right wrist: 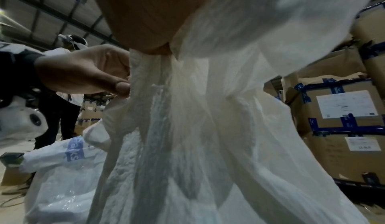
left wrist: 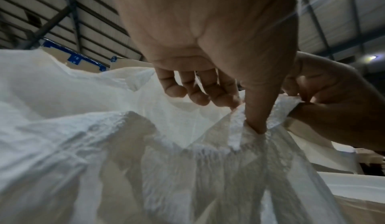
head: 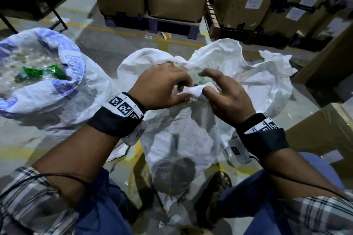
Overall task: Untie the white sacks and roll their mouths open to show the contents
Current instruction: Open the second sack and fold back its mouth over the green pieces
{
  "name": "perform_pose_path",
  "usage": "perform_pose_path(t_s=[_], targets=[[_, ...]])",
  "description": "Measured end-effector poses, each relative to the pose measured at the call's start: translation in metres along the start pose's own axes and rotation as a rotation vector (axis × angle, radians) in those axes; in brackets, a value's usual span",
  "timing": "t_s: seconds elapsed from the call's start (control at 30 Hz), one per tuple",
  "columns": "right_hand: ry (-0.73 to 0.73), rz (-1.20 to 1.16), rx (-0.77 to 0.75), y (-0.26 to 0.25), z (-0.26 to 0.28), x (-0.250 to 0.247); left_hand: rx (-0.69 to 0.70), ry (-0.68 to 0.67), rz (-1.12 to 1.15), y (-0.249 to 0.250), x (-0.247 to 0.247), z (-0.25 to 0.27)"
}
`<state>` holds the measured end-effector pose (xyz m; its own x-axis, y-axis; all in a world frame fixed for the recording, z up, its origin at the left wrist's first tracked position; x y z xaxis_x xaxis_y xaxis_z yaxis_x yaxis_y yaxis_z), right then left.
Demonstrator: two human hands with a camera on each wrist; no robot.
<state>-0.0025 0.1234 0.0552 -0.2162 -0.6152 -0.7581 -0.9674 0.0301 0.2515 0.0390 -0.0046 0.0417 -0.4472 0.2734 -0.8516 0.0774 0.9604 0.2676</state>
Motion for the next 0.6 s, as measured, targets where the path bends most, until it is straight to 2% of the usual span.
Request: perform_pose_path(t_s=[0.1,0.2,0.27,0.37,0.47,0.53,0.6], targets=[[-0.075,0.046,0.028,0.002,0.002,0.011,0.021,-0.022,-0.051,0.005,0.008,0.004],[-0.066,0.062,-0.003,0.000,-0.001,0.008,-0.044,-0.002,-0.095,-0.001,0.011,0.007],[-0.116,0.016,0.026,0.004,-0.002,0.009,-0.063,0.029,-0.146,-0.003,0.008,0.007],[-0.223,-0.175,0.122,0.015,0.005,0.015,-0.039,0.117,-0.239,-0.005,-0.004,0.007],[-0.229,-0.452,0.264,0.021,0.011,0.017,0.020,0.174,-0.300,-0.003,-0.007,0.008],[-0.219,-0.463,0.325,0.026,0.013,0.018,0.067,0.159,-0.324,0.004,0.000,0.007],[-0.196,-0.375,0.370,0.032,0.011,0.018,0.072,0.132,-0.330,0.009,0.005,0.006]])
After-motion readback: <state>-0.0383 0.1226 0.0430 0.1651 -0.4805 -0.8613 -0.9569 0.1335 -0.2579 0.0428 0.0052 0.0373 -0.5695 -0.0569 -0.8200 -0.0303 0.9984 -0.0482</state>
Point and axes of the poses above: each hand's wrist, its own z-axis away from the middle knuckle, its own x-axis out of the palm, y = z × x, the point moved 9 cm from there along -z, towards the middle knuckle, and after that the axes turned 3 degrees about -x, right-handed, at the moved point
